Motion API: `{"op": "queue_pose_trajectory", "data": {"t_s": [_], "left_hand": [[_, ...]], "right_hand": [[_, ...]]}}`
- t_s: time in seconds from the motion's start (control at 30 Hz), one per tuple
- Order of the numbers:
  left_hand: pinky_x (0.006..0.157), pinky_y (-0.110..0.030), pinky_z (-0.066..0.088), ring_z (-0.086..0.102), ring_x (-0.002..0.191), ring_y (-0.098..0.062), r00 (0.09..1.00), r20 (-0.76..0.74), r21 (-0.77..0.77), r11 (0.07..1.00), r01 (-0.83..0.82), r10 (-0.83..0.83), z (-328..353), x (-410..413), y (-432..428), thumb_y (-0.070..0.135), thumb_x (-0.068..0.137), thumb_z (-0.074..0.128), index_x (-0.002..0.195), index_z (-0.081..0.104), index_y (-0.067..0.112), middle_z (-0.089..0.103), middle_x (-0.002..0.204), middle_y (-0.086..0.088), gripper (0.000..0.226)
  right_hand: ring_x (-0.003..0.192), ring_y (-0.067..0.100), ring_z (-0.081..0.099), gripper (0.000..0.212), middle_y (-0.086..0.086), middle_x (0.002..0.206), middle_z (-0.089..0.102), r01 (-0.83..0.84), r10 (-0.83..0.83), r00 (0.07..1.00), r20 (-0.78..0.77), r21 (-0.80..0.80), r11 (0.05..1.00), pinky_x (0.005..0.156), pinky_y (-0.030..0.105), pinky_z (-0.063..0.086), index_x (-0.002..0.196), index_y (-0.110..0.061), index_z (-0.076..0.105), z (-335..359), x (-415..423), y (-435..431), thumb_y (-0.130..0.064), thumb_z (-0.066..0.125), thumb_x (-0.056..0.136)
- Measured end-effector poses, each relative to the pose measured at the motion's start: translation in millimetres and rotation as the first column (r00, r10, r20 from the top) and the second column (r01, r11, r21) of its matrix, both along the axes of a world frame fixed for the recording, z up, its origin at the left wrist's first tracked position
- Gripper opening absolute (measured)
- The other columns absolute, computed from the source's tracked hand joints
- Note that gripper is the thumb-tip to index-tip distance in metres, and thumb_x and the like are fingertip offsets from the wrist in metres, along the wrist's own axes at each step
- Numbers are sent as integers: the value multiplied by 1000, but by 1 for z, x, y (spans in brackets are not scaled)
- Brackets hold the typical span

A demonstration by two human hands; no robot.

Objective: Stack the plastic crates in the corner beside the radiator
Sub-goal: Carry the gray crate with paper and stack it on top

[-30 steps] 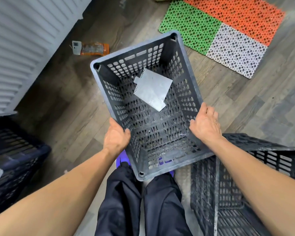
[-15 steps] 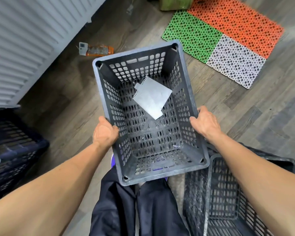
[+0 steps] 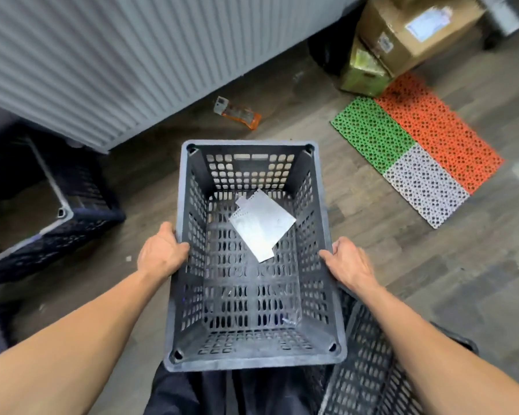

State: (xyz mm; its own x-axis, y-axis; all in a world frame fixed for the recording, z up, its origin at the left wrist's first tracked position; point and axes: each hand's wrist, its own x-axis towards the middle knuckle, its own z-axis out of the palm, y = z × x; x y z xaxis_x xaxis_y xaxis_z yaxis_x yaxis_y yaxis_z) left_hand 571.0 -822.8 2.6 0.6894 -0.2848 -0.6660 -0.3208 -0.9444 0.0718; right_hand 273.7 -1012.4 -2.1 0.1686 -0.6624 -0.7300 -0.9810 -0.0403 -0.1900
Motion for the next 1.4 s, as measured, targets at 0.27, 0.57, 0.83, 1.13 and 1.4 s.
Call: {"op": "queue_pose_trajectory", "data": {"t_s": [0.27,0.57,0.83,1.13,1.4], "left_hand": [[69,-35,39,54,81,-33,957,120,-133,960,-247,263,43,1,115,32,86,58,98,47,18,61,90,-9,21],[63,-34,39,55,75,-31,850,110,-281,836,-471,515,117,48,244,29,85,61,90,50,15,64,78,-5,19],[63,-35,43,58,78,-31,718,93,-295,708,-641,689,192,103,357,28,84,62,87,52,14,64,80,-5,18],[55,-32,35,53,72,-30,605,114,-314,607,-730,788,237,162,444,28,85,62,79,46,12,58,74,-6,23],[63,-34,40,60,86,-36,510,103,-257,518,-816,854,238,230,454,35,86,60,78,48,14,63,84,-10,25]], "right_hand": [[88,35,61,27,13,91,64,-271,273,962,17,-72,960,67,37,39,92,-12,50,49,71,35,-39,55,91],[76,33,50,32,12,85,56,-481,482,876,-25,-130,867,68,39,41,91,-12,50,128,192,115,-43,52,89],[76,33,58,26,12,86,65,-591,604,796,41,-165,790,67,39,46,86,-14,49,208,295,211,-40,53,85],[72,28,59,29,10,85,63,-753,785,616,66,-240,612,64,37,48,91,-13,48,255,413,282,-41,53,91],[72,28,61,31,12,89,65,-823,879,468,89,-318,470,68,46,55,96,-13,46,261,534,283,-43,49,93]]}}
